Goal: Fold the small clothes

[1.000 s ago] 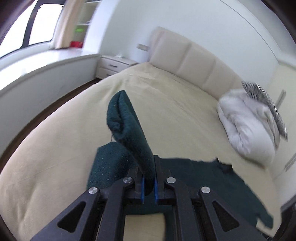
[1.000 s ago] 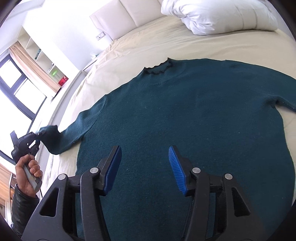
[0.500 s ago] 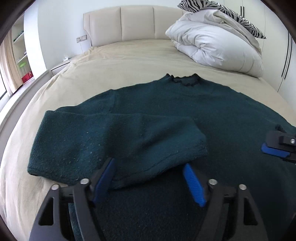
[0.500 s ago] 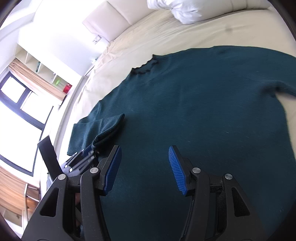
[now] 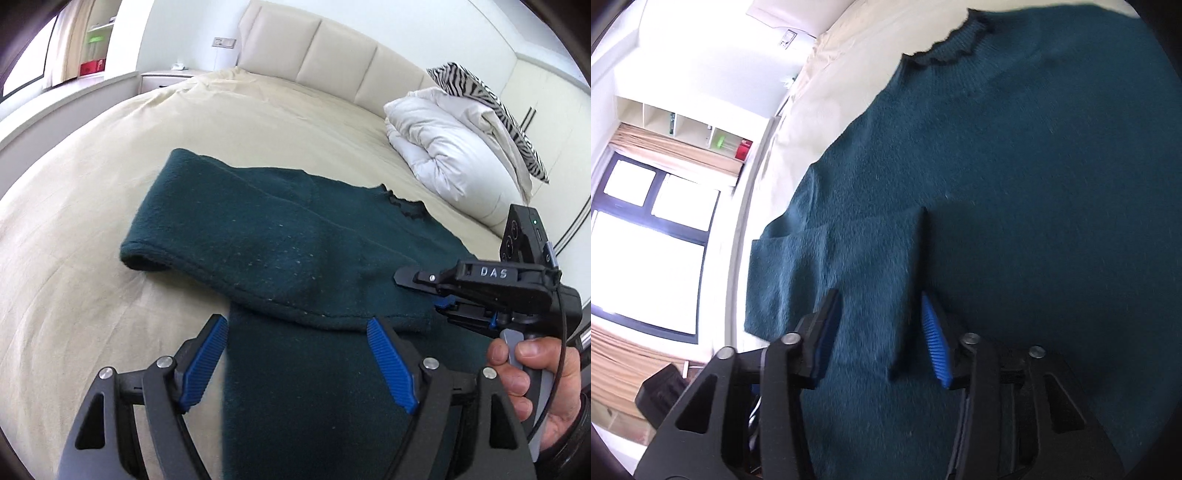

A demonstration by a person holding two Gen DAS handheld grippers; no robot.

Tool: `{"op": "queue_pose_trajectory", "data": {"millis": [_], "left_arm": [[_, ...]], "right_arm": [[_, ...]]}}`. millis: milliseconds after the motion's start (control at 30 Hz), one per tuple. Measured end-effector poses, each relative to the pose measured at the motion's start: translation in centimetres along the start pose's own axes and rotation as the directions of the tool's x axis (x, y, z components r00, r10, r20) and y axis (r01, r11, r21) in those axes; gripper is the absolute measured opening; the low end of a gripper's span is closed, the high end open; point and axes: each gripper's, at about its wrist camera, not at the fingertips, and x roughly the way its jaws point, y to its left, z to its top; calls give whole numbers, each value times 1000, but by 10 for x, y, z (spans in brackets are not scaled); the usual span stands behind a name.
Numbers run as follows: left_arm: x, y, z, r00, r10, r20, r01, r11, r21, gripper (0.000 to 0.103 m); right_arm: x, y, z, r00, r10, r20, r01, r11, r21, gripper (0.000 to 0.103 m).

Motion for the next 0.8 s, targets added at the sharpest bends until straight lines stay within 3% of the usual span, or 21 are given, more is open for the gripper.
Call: {"op": "queue_pose_trajectory", "data": {"millis": [100, 200, 367, 500, 567, 800], "left_arm": [[-8, 18, 6, 1000, -16, 9, 17, 998, -64, 78], [-17, 31, 17, 999, -9, 33, 12, 995, -100, 78], [-23, 43, 44, 998, 22, 67, -15, 995, -101, 78], [-12, 44, 65, 997, 47, 68, -43, 996, -72, 72], [0, 44, 75, 998, 52, 44, -49, 996, -68, 65], [50, 27, 100, 996, 91, -26, -91, 996, 3, 62]], "right_arm": [[7, 23, 6, 996, -91, -2, 90, 988, -125, 7], [-3, 42, 11, 989, -137, 46, 144, 962, -232, 6], [-54, 37, 38, 972, -166, 164, 206, 940, -272, 6], [-85, -1, 57, 944, -253, 211, 302, 921, -246, 6], [-95, -22, 64, 935, -277, 221, 323, 922, -214, 6], [-106, -72, 61, 938, -276, 209, 314, 933, -174, 6]]}}
